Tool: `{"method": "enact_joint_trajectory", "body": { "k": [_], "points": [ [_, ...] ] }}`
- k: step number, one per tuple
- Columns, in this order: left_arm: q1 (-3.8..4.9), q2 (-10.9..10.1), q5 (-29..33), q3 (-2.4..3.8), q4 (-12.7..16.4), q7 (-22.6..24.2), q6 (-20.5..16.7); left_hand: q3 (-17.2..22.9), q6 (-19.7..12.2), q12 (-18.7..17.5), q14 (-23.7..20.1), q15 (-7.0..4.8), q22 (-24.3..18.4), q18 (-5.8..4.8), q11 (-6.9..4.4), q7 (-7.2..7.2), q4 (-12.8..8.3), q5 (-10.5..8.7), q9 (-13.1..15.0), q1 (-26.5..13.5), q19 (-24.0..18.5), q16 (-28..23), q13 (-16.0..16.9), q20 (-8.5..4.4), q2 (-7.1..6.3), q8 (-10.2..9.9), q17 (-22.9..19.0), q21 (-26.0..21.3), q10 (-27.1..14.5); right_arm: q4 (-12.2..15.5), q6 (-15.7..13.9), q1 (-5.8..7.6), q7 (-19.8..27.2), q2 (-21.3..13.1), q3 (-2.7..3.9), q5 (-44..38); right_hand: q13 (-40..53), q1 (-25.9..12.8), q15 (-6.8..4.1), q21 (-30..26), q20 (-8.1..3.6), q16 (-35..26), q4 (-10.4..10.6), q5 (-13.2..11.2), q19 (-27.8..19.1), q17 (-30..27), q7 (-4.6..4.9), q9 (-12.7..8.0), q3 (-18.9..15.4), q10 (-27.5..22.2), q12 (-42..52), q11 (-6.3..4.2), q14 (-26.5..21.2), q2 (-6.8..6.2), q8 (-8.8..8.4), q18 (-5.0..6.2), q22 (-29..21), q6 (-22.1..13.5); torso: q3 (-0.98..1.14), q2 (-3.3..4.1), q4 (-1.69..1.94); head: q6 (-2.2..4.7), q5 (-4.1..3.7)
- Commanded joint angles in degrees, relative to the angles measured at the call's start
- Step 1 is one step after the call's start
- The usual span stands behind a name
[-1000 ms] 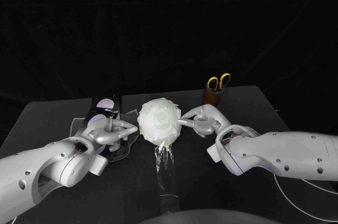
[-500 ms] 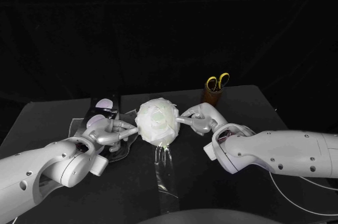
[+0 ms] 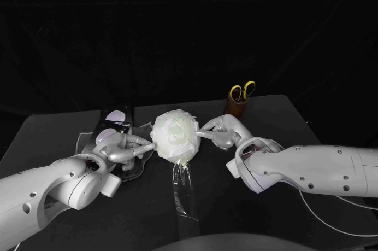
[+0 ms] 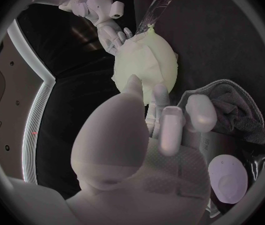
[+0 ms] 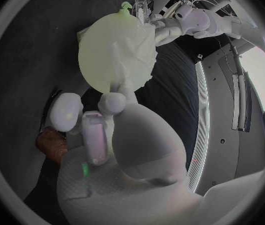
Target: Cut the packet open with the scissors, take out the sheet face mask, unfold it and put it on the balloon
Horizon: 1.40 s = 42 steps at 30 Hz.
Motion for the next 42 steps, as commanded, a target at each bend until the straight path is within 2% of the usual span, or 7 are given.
{"method": "enact_joint_trajectory", "body": {
  "k": [1,18,33,38,40,41,42],
  "points": [
    [0.01,0.24,-0.5,0.05,0.02,-0.44,-0.5,-0.42,0.5,0.22,2.11,-0.06,0.1,-0.9,-0.34,0.01,0.1,0.09,0.09,0.12,0.43,0.41,0.1,0.02,0.65,0.25,5.62,0.22,-0.17,-0.16,-0.54,-0.04,-2.97,-0.19,0.02,-3.92,38.96,6.8,-2.44,0.42,-0.06,0.2,-1.81,0.29,0.59,15.05,0.11,3.81,2.22,8.73,36.26,-2.76,7.61,0.74,1.42,0.37,0.29,-0.21,0.01,-0.02,-0.02,-0.08,-0.09],
    [0.01,1.56,-1.34,0.06,-0.77,-2.39,-1.08,-1.3,1.1,0.72,2.32,-0.23,0.71,-0.99,-0.57,-0.25,0.03,0.09,0.24,0.24,0.66,0.64,0.15,-0.09,1.25,1.06,5.98,0.71,0.0,-0.13,-0.29,-0.03,-7.76,-1.78,0.05,-9.64,38.96,7.15,-2.59,1.68,-0.25,0.2,-2.1,0.28,1.7,15.05,-0.07,5.24,3.07,8.73,36.26,-2.93,7.61,0.66,2.57,0.06,1.71,-0.43,0.05,-0.01,-0.06,-0.01,0.35],
    [0.01,2.41,-1.55,0.13,-0.91,-1.9,-1.23,-1.95,1.11,0.86,2.26,-0.29,0.88,-1.01,-0.61,-0.3,0.1,0.08,0.25,0.01,0.69,0.58,0.13,-0.15,1.3,1.33,5.83,0.87,-0.06,-1.33,1.02,-0.02,-10.45,-2.51,0.04,-13.75,38.96,7.26,-2.69,2.27,-0.36,0.2,-2.24,0.29,2.22,15.05,-0.16,5.87,3.47,8.73,36.26,-3.03,7.61,0.45,3.06,-0.1,2.38,-0.57,-0.03,-0.03,0.02,0.1,-0.37],
    [0.01,1.38,-1.49,0.38,-0.37,2.66,-1.96,-3.3,-0.61,-0.86,-2.99,0.12,-8.16,0.87,-0.09,0.18,0.05,0.16,-0.07,0.71,-6.43,-4.57,-0.9,0.09,1.96,1.22,-3.47,-4.36,-2.68,-1.76,0.73,0.0,-8.53,-3.14,0.04,-12.83,38.96,7.02,-2.71,1.98,-0.39,0.2,-2.08,0.29,1.98,15.05,-0.16,6.1,3.53,8.73,36.26,-3.03,7.61,0.37,3.21,-0.02,2.1,-0.66,0.01,-0.03,-0.03,0.28,-0.55],
    [0.01,0.54,-1.82,0.5,0.02,5.57,-2.34,-4.25,-2.27,-5.44,-14.88,1.07,-23.3,3.7,0.7,0.98,0.1,0.29,-0.37,1.28,-18.87,-15.97,-3.34,0.7,1.93,0.87,-20.42,-14.49,-7.8,-1.65,0.04,0.04,-5.03,-3.62,0.04,-10.19,38.96,5.76,-2.61,0.98,-0.33,0.2,-1.18,0.26,1.09,15.05,-0.01,6.36,3.18,8.73,36.26,-2.89,7.61,-0.17,2.9,0.21,1.13,-1.8,0.02,-0.06,-0.03,0.28,-0.58],
    [0.02,0.18,-2.17,0.54,0.17,6.82,-2.58,-4.85,-3.38,-10.22,-24.19,2.07,-25.88,3.53,2.53,1.69,0.21,0.29,-0.49,1.94,-22.28,-25.12,-6.75,1.88,3.1,1.04,-29.37,-19.3,-10.4,-1.55,-0.22,0.06,-3.44,-3.84,0.04,-8.91,38.96,5.39,-2.54,0.62,-0.28,0.2,-0.81,0.26,0.76,15.05,0.1,6.27,2.99,8.73,36.26,-2.81,7.61,-0.43,2.4,0.29,0.8,-2.65,0.04,-0.08,-0.02,0.37,-0.69],
    [0.02,-0.27,-2.92,0.59,0.35,8.39,-2.92,-5.59,-3.99,-12.57,-26.15,2.92,-27.3,3.57,2.59,2.5,0.14,0.15,-0.55,2.24,-23.41,-27.39,-8.54,2.5,2.9,1.16,-30.76,-21.68,-11.67,-1.41,-0.49,0.07,-1.34,-4.1,0.04,-7.23,38.96,5.39,-2.54,0.62,-0.28,0.2,-0.81,0.26,0.76,15.05,0.1,6.27,2.99,8.73,36.26,-2.81,7.61,-0.43,2.4,0.29,0.8,-2.65,0.03,-0.06,0.04,0.44,-0.76]
  ]
}}
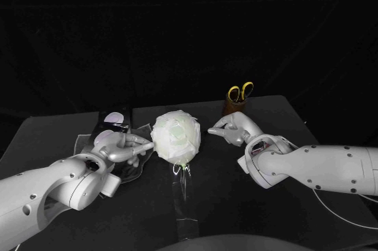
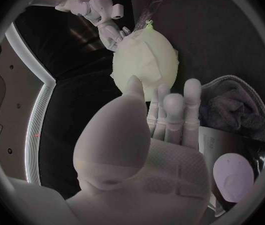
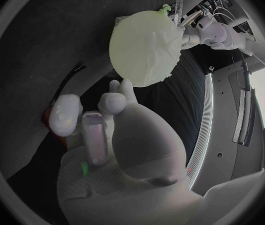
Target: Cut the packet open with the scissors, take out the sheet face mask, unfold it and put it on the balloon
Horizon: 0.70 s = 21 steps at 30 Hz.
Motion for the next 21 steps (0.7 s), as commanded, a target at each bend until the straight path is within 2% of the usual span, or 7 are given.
{"method": "enact_joint_trajectory", "body": {
  "k": [1,4,6,8,11,17,21],
  "points": [
    [0.02,-0.94,-2.09,0.16,0.64,8.78,-1.72,-1.57,-1.43,-5.33,-6.31,1.32,-4.72,1.16,1.15,1.23,0.03,0.09,-0.12,0.89,-3.21,-7.17,-4.45,1.57,0.52,0.42,-6.48,-6.52,-1.69,0.4,-0.76,0.05,8.3,-0.57,0.03,4.97,35.3,3.92,-1.94,-5.66,0.37,0.02,0.32,0.25,-5.34,14.35,0.89,5.51,0.55,6.96,31.75,-1.99,7.4,-0.7,-1.54,2.04,-5.59,-3.14,0.04,-0.05,0.05,0.2,-0.26],
    [0.02,-2.12,-5.02,0.23,1.12,13.72,-3.85,-3.37,-3.72,-10.94,-16.58,4.09,-10.33,0.26,2.85,2.47,-0.3,0.11,-0.35,2.1,-8.68,-15.35,-9.04,3.89,-0.24,0.83,-11.32,-16.1,-6.11,0.88,-1.2,0.09,14.85,-1.18,0.02,10.94,25.59,1.49,0.05,-17.1,1.7,-4.6,2.31,0.04,-15.68,3.16,3.36,5.18,-0.88,0.82,19.35,0.01,2.97,-1.57,-4.24,3.98,-15.83,-6.71,0.04,-0.01,0.02,0.35,-0.64],
    [0.01,-2.67,-6.4,0.25,1.4,17.3,-5.42,-3.16,-5.35,-13.0,-22.72,5.46,-13.94,-1.23,4.47,2.85,-0.05,0.09,-0.47,2.81,-14.0,-19.17,-10.88,5.69,-0.83,0.97,-13.7,-22.67,-8.58,1.13,-1.3,0.1,18.18,-1.42,0.02,14.25,1.43,0.68,2.2,-25.12,3.46,-20.77,4.21,-0.3,-22.85,-21.75,5.77,5.23,-2.31,-16.8,-13.29,2.1,-12.09,-1.92,-6.88,3.71,-20.78,-11.07,0.02,0.0,-0.01,0.39,-0.82],
    [0.01,-2.93,-6.91,0.26,1.57,20.85,-6.75,-1.17,-8.02,-15.16,-30.68,8.12,-18.67,-3.64,5.95,2.59,-0.47,0.14,-0.63,3.25,-21.38,-24.23,-12.91,8.08,-2.72,0.94,-16.92,-31.19,-11.93,1.22,-1.13,0.11,20.43,-1.51,0.02,16.87,-3.0,-0.04,3.15,-28.94,4.56,-30.7,4.18,0.7,-25.73,-31.95,7.0,5.4,-3.41,-19.1,-18.98,3.32,-20.62,-1.47,-8.04,3.18,-22.96,-12.9,-0.01,0.05,0.0,0.43,-0.95],
    [0.0,-2.97,-7.32,0.28,1.75,24.44,-8.25,0.63,-12.82,-18.24,-37.31,10.51,-21.76,-4.49,8.53,-3.17,0.13,0.34,-1.11,3.26,-23.54,-29.12,-15.42,8.89,-6.51,0.06,-20.38,-36.0,-17.33,1.21,-0.47,0.12,22.52,-1.47,0.02,19.68,-12.22,-2.2,6.55,-36.63,6.7,-41.92,4.0,0.61,-30.59,-37.3,9.49,5.48,-6.38,-23.78,-29.45,6.17,-28.22,-0.99,-10.55,2.45,-27.84,-15.96,-0.03,0.07,0.0,0.51,-1.0],
    [0.0,-1.7,-9.68,0.32,1.4,25.89,-7.88,-0.03,-14.61,-20.44,-41.7,11.85,-26.96,-5.81,7.17,-4.26,0.59,0.27,-1.19,3.37,-28.0,-36.47,-18.93,9.13,-8.27,0.53,-26.72,-43.38,-18.03,0.91,2.78,0.12,23.78,-0.99,0.02,22.9,-28.66,-3.91,11.63,-51.46,11.94,-61.9,4.29,0.17,-34.9,-49.06,12.88,5.33,-11.01,-26.4,-40.96,10.14,-36.05,-1.33,-14.84,3.49,-39.15,-18.6,-0.03,0.06,0.05,0.51,-1.04],
    [0.0,0.02,-13.38,0.35,0.86,24.62,-6.64,-4.34,-20.83,-24.42,-49.77,12.77,-30.69,-6.01,4.09,-6.99,0.73,0.52,-3.73,2.74,-33.4,-47.35,-21.94,9.29,-11.36,-5.29,-35.36,-48.5,-20.72,0.43,4.47,0.12,23.21,-0.33,0.01,23.98,-34.12,-5.75,13.17,-56.41,14.38,-68.24,4.46,0.02,-36.98,-53.03,14.3,4.52,-11.86,-29.58,-44.38,11.86,-39.6,-2.47,-17.1,3.76,-43.02,-20.63,-0.06,0.05,0.04,0.51,-1.0]
  ]
}}
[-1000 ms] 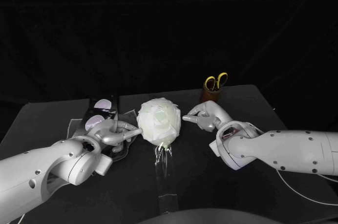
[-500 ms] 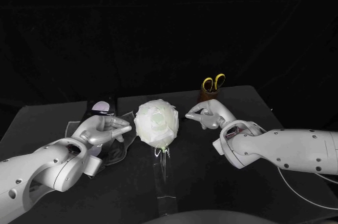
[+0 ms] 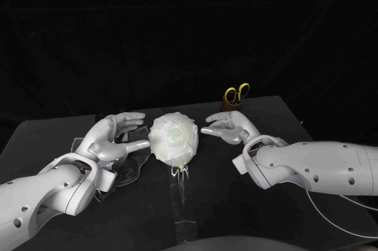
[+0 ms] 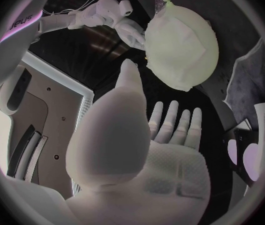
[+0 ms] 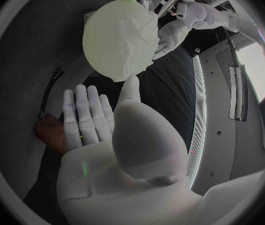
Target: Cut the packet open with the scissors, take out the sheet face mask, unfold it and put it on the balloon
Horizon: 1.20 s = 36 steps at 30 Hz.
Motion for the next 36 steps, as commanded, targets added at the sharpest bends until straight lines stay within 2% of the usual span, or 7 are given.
{"method": "enact_joint_trajectory", "body": {
  "k": [1,2,5,13,18,24,36],
  "points": [
    [0.02,1.27,-6.16,0.11,-0.38,2.03,0.22,-0.76,-1.46,-1.02,-1.45,-0.26,-0.73,-0.66,-0.78,-1.42,0.14,0.17,-0.6,-0.16,-0.82,-2.19,-0.82,0.02,-0.79,-1.46,-1.78,-0.98,-0.48,-0.35,3.44,0.02,2.46,0.51,0.02,3.63,-2.31,-0.9,0.91,-2.12,0.72,-2.6,0.08,-0.18,-1.26,-1.73,5.29,-0.46,0.26,-2.05,-1.77,0.82,-1.81,-0.63,-1.11,0.98,-1.6,-1.2,-0.02,-0.01,0.0,-0.02,0.09],
    [0.02,1.78,-7.21,0.16,-0.67,1.5,0.44,-1.71,-3.4,-3.5,-4.91,-0.8,-2.21,-0.73,-2.03,-2.78,-0.28,0.34,-1.28,-0.24,-3.3,-6.42,-2.15,0.05,-1.8,-3.12,-5.15,-2.85,-2.99,-0.5,3.53,0.02,2.35,0.69,0.01,3.77,-4.29,-2.16,2.14,-3.92,1.17,-5.25,0.91,-0.27,-3.07,-3.25,5.97,-3.5,2.66,-6.61,-4.64,1.77,-5.24,-3.62,-3.76,0.28,-2.76,-8.15,-0.02,-0.01,-0.01,0.01,0.19],
    [0.02,3.4,-10.79,0.3,-1.96,-0.46,1.1,-2.18,-5.12,-6.04,-6.43,-1.01,-3.9,-0.75,-2.81,-3.38,0.09,0.36,-1.89,-0.31,-6.31,-8.61,-3.49,0.09,-2.39,-4.65,-6.9,-4.91,-5.31,-0.82,3.71,0.01,2.22,1.18,0.01,4.18,-6.81,-7.24,3.3,-6.97,1.04,-9.08,0.36,0.1,-6.61,-6.34,6.15,-6.22,12.93,-9.53,-6.56,2.35,-10.16,-12.03,-5.82,-0.89,-5.45,-13.7,0.04,-0.03,0.03,0.14,0.36],
    [0.07,6.9,-17.38,0.62,-4.48,-5.1,1.74,-3.27,-12.08,-11.5,-10.26,-1.67,-6.25,-0.75,-4.27,-3.72,0.09,0.26,-4.07,-1.23,-11.03,-12.81,-5.94,0.13,-3.33,-9.81,-10.22,-7.79,-12.22,-0.68,3.57,0.0,3.33,2.09,0.01,5.01,-9.66,-11.25,3.94,-10.03,1.15,-13.13,0.95,0.19,-12.9,-10.39,6.06,-8.22,10.09,-13.33,-7.35,2.89,-16.46,-19.0,-7.01,-1.66,-10.48,-17.7,0.05,0.0,-0.06,0.21,0.4],
    [0.11,8.94,-20.28,0.91,-5.72,-8.99,3.49,-3.41,-11.84,-12.48,-10.98,-2.62,-6.25,-0.59,-6.39,-1.21,0.11,0.11,-3.95,-2.63,-10.97,-13.62,-6.44,-0.01,-3.43,-9.68,-10.86,-7.84,-13.38,-0.79,4.02,0.0,3.24,2.52,0.02,5.16,-10.3,-12.0,4.1,-10.85,1.16,-13.8,0.97,0.26,-14.96,-11.06,6.09,-8.42,9.54,-14.17,-7.24,2.97,-17.42,-19.68,-7.01,-1.88,-11.91,-18.19,0.06,-0.03,-0.05,0.23,0.33],
    [0.18,10.69,-21.62,1.16,-6.76,-11.66,4.56,-3.36,-10.93,-11.87,-10.89,-2.85,-6.2,-0.54,-6.78,0.29,0.08,0.12,-3.61,-3.32,-10.81,-13.6,-6.33,-0.03,-3.41,-9.04,-10.8,-7.8,-12.1,-1.62,5.01,0.0,2.12,3.24,0.02,5.19,-10.74,-11.96,4.19,-11.32,1.17,-14.17,0.95,0.22,-15.91,-11.43,6.09,-8.34,10.01,-14.2,-7.08,3.0,-17.73,-19.09,-6.9,-2.0,-12.61,-18.08,0.09,-0.04,-0.02,0.25,0.11],
    [0.27,12.4,-22.13,1.38,-7.49,-13.67,5.64,-3.31,-6.04,-11.16,-10.02,-3.75,-6.21,-0.47,-3.54,5.25,0.08,0.16,-2.06,-3.33,-10.61,-13.11,-6.32,-0.08,-3.33,-5.85,-10.36,-7.78,-9.48,-3.23,7.14,0.0,-0.98,4.2,0.03,4.53,-11.84,-9.93,4.02,-11.79,1.19,-14.07,0.66,-0.06,-16.08,-11.76,6.09,-7.14,15.08,-11.35,-6.09,2.86,-15.56,-12.82,-6.26,-1.83,-13.39,-15.36,0.03,-0.04,-0.02,0.11,0.1]
  ]
}}
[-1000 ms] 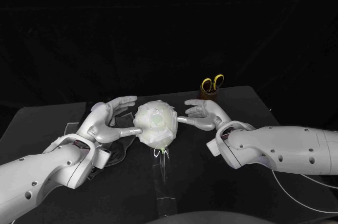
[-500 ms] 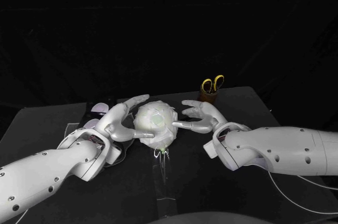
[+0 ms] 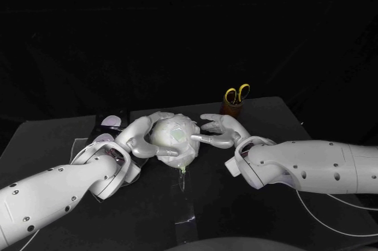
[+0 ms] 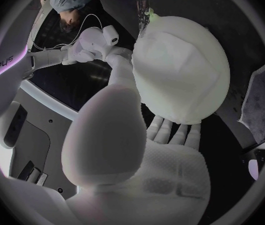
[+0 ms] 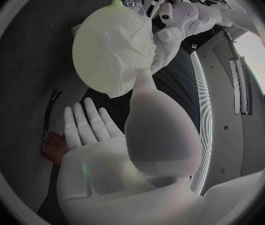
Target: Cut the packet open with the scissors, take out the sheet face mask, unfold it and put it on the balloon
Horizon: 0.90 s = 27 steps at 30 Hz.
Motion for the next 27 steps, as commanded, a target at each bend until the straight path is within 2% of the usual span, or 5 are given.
{"method": "enact_joint_trajectory", "body": {
  "k": [1,2,9,19,27],
  "points": [
    [0.03,0.38,-1.28,0.02,-0.12,-1.95,1.7,-0.14,0.72,-0.03,0.06,-0.44,0.04,-0.47,0.35,1.69,0.09,0.16,0.2,-0.39,0.11,0.19,-0.08,-0.08,0.16,0.45,0.04,-0.14,0.02,-0.47,2.8,0.01,-2.03,0.33,0.03,-0.97,-0.22,0.77,-0.03,-0.36,0.02,0.09,-0.09,-0.05,-0.3,0.0,8.35,0.29,1.14,0.95,0.48,-0.01,1.08,1.49,0.43,-0.91,-0.13,0.87,0.0,-0.02,-0.01,-0.12,-0.06],
    [0.04,0.43,-1.41,0.02,-0.17,-2.11,1.79,-0.14,1.04,-0.08,0.11,-0.58,0.04,-0.46,0.57,1.9,0.09,0.17,0.29,-0.35,0.13,0.18,-0.15,-0.09,0.16,0.62,0.04,-0.14,0.17,-0.6,2.98,0.02,-2.19,0.41,0.03,-1.03,-0.32,2.13,-0.21,-0.21,0.0,1.05,-0.36,-0.08,0.39,0.74,8.33,0.91,2.06,1.68,0.81,-0.11,3.76,2.54,0.74,-0.77,0.14,2.19,0.0,-0.03,0.01,-0.16,-0.1],
    [0.04,0.9,-3.89,0.04,-1.0,-3.4,1.71,-0.12,4.0,-0.14,0.37,-2.08,-0.01,-0.37,2.05,3.07,0.1,0.18,1.19,-0.15,0.14,0.17,-0.33,-0.21,0.22,2.44,0.07,-0.19,1.25,-1.79,4.33,0.02,-3.75,1.08,0.03,-1.69,-0.98,5.24,-0.59,0.14,0.01,2.39,-0.56,-0.12,2.11,1.26,8.28,2.09,2.85,2.94,1.48,-0.32,7.71,3.76,1.55,-0.33,0.62,4.98,0.04,-0.06,0.0,-0.25,-0.09],
    [0.09,1.05,-6.51,0.05,-2.08,-5.43,1.92,0.19,5.48,-0.55,0.68,-2.52,-0.02,-0.24,2.42,3.5,0.08,0.27,1.59,0.91,0.19,0.25,-0.56,-0.31,0.36,3.24,0.16,-0.2,1.55,-2.61,5.55,0.03,-5.74,1.21,0.03,-2.87,-1.89,8.33,-0.84,0.42,0.01,3.17,-1.35,-0.13,3.65,1.16,8.26,2.75,3.21,3.83,1.9,-0.46,10.32,5.64,2.21,-0.08,0.85,6.73,0.04,0.01,0.02,-0.5,-0.34],
    [0.13,0.94,-8.29,0.04,-2.37,-7.42,3.13,0.18,5.74,-1.45,0.5,-2.72,-0.07,-0.12,2.43,3.56,0.09,0.26,1.64,1.45,0.12,-0.04,-0.86,-0.42,0.34,3.29,-0.07,-0.26,0.67,-3.04,4.81,0.03,-8.11,0.21,0.03,-4.99,-2.65,12.2,-1.09,0.92,-0.02,3.59,-3.37,-0.2,6.07,0.68,8.19,4.01,4.43,4.89,2.34,-0.64,11.62,7.95,3.36,0.23,1.38,9.51,0.01,-0.02,0.01,-0.79,-0.48]
  ]
}}
